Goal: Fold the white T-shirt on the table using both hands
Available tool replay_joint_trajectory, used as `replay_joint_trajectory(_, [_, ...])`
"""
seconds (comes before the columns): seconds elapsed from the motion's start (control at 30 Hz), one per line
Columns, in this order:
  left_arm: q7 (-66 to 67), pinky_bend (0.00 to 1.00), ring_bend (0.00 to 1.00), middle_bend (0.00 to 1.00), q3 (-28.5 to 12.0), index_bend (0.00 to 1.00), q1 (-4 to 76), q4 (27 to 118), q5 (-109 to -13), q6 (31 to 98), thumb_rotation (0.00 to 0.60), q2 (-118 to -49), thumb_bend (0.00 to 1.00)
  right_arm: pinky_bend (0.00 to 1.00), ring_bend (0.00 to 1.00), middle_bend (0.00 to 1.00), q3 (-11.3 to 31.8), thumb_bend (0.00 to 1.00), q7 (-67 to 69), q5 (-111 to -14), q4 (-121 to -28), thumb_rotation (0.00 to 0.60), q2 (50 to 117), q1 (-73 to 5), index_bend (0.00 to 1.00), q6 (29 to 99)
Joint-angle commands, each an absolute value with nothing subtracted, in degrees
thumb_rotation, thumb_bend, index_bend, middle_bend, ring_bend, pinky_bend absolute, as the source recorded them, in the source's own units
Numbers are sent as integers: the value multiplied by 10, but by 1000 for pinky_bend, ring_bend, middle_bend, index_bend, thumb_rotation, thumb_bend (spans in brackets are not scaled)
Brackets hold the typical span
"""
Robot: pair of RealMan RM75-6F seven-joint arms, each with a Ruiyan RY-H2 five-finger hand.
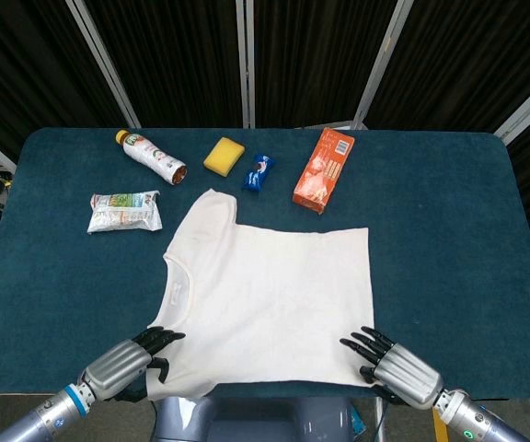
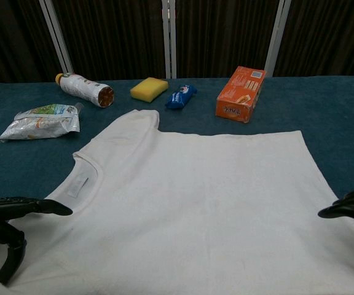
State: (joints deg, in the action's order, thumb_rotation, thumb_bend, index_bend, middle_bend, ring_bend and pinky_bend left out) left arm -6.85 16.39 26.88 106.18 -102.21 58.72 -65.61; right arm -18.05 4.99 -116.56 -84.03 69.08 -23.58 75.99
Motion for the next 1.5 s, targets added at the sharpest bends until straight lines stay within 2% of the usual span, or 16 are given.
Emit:
replay_joint_trajectory(0.03, [-77, 0, 0, 0, 177, 715, 277, 1081, -1039, 585, 600, -634, 585, 0, 0, 49, -189, 392, 45, -1177, -851, 600, 682, -240, 717, 755])
replay_joint_trajectory(0.37, [-77, 0, 0, 0, 218, 715, 288, 1122, -1081, 565, 600, -590, 585, 0, 0, 50, -209, 393, 28, -1210, -874, 600, 664, -242, 717, 749])
replay_joint_trajectory(0.8, [-131, 0, 0, 0, 226, 719, 289, 1101, -1090, 577, 600, -593, 585, 0, 0, 52, -216, 393, 14, -1226, -885, 600, 663, -239, 718, 746])
replay_joint_trajectory(0.97, [-145, 0, 0, 0, 206, 719, 278, 1083, -1066, 600, 600, -604, 585, 0, 0, 51, -203, 392, 18, -1209, -885, 600, 662, -240, 717, 746])
replay_joint_trajectory(1.1, [-152, 0, 0, 0, 173, 719, 282, 1072, -1023, 600, 600, -612, 585, 0, 0, 49, -179, 392, 36, -1172, -883, 600, 658, -245, 718, 744])
replay_joint_trajectory(1.2, [-153, 0, 0, 0, 133, 719, 298, 1062, -957, 569, 600, -627, 585, 0, 0, 49, -145, 392, 55, -1123, -876, 600, 662, -253, 718, 731])
replay_joint_trajectory(1.5, [-149, 0, 0, 0, 55, 721, 329, 1031, -826, 508, 600, -673, 584, 0, 0, 48, -85, 394, 62, -1038, -857, 600, 678, -285, 718, 666])
